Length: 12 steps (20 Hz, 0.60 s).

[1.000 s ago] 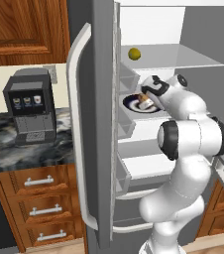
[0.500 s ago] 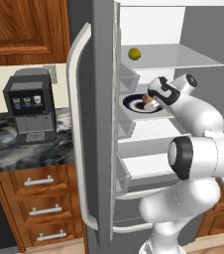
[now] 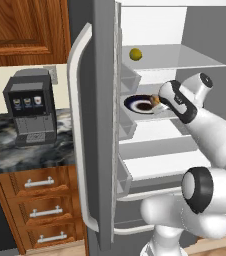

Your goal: Transport the chicken drumstick from the fridge to the microwave and turn on the microwave.

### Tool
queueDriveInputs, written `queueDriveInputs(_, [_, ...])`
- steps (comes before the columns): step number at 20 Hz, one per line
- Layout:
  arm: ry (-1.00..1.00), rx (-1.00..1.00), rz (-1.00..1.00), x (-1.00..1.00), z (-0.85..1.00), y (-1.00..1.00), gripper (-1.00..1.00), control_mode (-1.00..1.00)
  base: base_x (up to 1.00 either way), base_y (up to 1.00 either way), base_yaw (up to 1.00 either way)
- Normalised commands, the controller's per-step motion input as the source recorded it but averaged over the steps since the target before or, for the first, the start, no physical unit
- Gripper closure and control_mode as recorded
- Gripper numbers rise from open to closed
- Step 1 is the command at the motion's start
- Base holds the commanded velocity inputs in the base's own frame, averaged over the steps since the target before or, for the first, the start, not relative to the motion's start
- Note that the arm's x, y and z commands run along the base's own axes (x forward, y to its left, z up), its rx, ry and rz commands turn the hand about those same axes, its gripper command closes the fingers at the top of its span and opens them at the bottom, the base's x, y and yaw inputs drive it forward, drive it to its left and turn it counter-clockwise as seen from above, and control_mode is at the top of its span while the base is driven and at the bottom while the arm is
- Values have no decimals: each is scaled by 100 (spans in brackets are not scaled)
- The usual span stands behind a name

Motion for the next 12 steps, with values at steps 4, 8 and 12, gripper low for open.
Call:
queueDriveInputs(4, [0, -2, -2, -58, 30, 0, 100, -100, 0, 0, 0])
queueDriveInputs(8, [3, -2, -7, -52, 33, 0, 100, -100, 0, 0, 0])
queueDriveInputs(12, [11, -1, -15, -42, 37, 0, 100, -100, 0, 0, 0])
